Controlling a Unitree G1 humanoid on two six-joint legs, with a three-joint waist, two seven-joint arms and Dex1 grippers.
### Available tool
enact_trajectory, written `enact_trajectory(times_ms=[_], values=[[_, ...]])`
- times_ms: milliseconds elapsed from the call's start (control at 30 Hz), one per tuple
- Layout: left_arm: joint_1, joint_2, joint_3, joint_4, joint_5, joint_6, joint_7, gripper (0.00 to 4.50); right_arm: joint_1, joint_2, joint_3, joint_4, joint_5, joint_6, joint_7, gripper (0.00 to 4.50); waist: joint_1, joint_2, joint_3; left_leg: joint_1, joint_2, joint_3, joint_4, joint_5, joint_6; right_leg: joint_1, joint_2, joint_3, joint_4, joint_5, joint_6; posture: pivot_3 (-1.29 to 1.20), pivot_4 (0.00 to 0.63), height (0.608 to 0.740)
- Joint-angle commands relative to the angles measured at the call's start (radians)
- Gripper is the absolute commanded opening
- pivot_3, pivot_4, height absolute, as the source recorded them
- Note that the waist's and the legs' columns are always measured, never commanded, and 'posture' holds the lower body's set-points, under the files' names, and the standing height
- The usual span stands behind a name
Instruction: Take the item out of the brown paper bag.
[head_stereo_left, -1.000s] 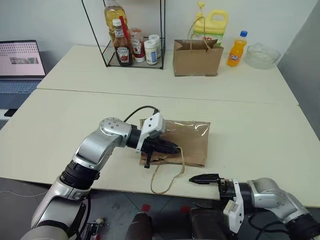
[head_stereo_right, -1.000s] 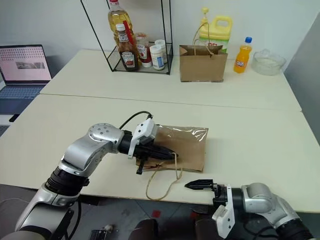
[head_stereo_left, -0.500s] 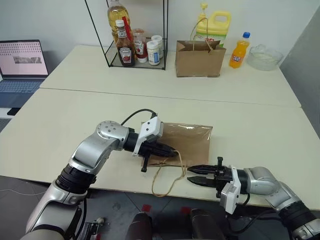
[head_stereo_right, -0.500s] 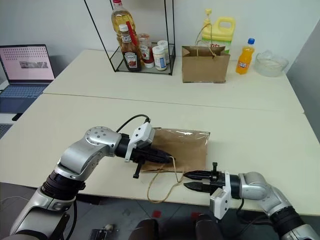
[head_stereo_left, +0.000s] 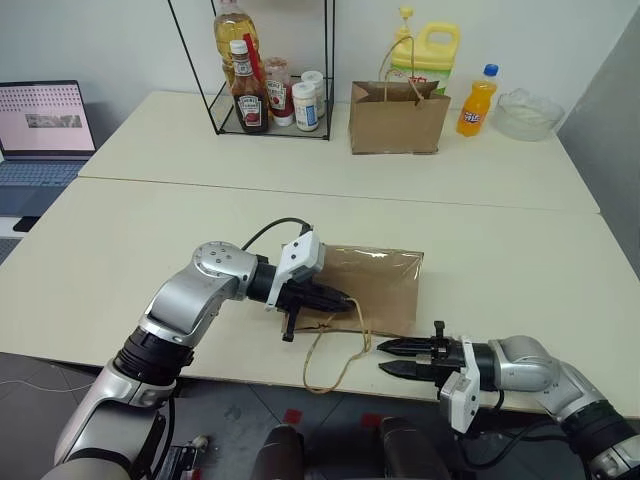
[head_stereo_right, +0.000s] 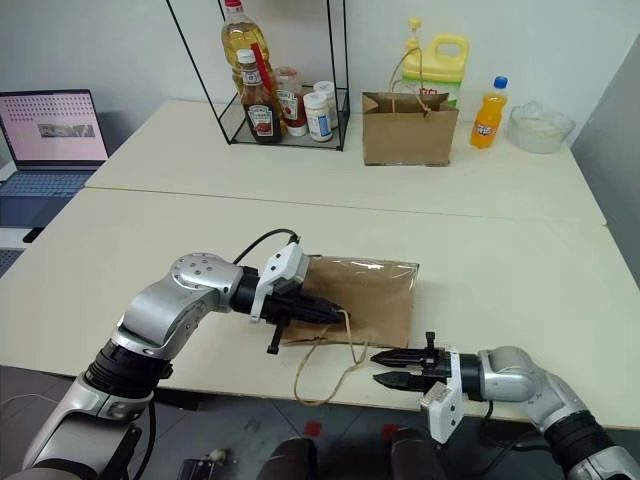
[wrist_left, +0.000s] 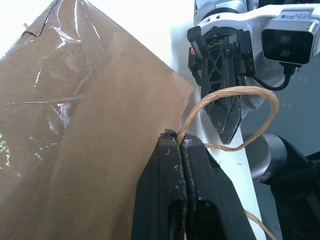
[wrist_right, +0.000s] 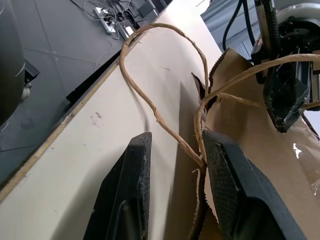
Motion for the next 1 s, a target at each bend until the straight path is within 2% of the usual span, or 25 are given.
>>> enact_trajectory(times_ms=[33, 67, 167, 300, 533, 867, 1000], values=[[-0.017, -0.002, 0.030, -0.012, -0.009, -0.019, 0.002, 0.00, -0.019, 0.006, 0.012, -0.010, -0.009, -0.017, -0.014, 1.65, 0.000, 0.000, 0.000, 0.000, 0.000, 0.000, 0.000, 0.000, 0.000, 0.000, 0.000, 0.000, 0.000, 0.000, 0.000, 0.00, 0.150, 0.740], [-0.017, -0.003, 0.030, -0.012, -0.009, -0.021, 0.003, 0.00, -0.023, 0.013, 0.017, -0.007, -0.013, -0.014, -0.017, 1.65, 0.000, 0.000, 0.000, 0.000, 0.000, 0.000, 0.000, 0.000, 0.000, 0.000, 0.000, 0.000, 0.000, 0.000, 0.000, 0.00, 0.150, 0.740], [-0.017, -0.004, 0.030, -0.013, -0.008, -0.021, 0.006, 0.00, -0.040, 0.032, 0.028, 0.005, -0.032, -0.018, -0.025, 2.22, -0.001, 0.000, 0.000, 0.000, 0.000, 0.000, 0.000, 0.000, 0.000, 0.000, 0.000, 0.000, 0.000, 0.000, 0.000, 0.00, 0.150, 0.740], [-0.020, -0.006, 0.031, -0.012, -0.008, -0.020, 0.009, 0.00, -0.062, 0.050, 0.054, 0.037, -0.074, -0.037, -0.035, 3.54, 0.000, 0.000, 0.000, 0.000, 0.000, 0.000, 0.000, 0.000, 0.000, 0.000, 0.000, 0.000, 0.000, 0.000, 0.000, 0.00, 0.150, 0.740], [-0.026, -0.007, 0.031, -0.012, -0.008, -0.018, 0.018, 0.00, -0.103, 0.086, 0.078, 0.082, -0.074, -0.022, -0.058, 3.54, -0.006, 0.000, 0.000, 0.000, 0.000, 0.000, 0.000, 0.000, 0.000, 0.000, 0.000, 0.000, 0.000, 0.000, 0.000, 0.00, 0.150, 0.740], [-0.017, -0.004, 0.036, -0.022, -0.013, -0.012, 0.025, 0.00, -0.074, 0.000, 0.063, 0.104, 0.002, -0.027, -0.068, 3.54, -0.005, 0.000, 0.000, 0.000, 0.000, 0.000, 0.000, 0.000, 0.000, 0.000, 0.000, 0.000, 0.000, 0.000, 0.000, 0.00, 0.150, 0.740], [-0.014, -0.002, 0.038, -0.021, -0.012, -0.018, 0.024, 0.00, -0.077, -0.006, 0.063, 0.101, 0.004, -0.036, -0.068, 2.65, -0.006, 0.000, 0.000, 0.000, 0.000, 0.000, 0.000, 0.000, 0.000, 0.000, 0.000, 0.000, 0.000, 0.000, 0.000, 0.00, 0.150, 0.740]])
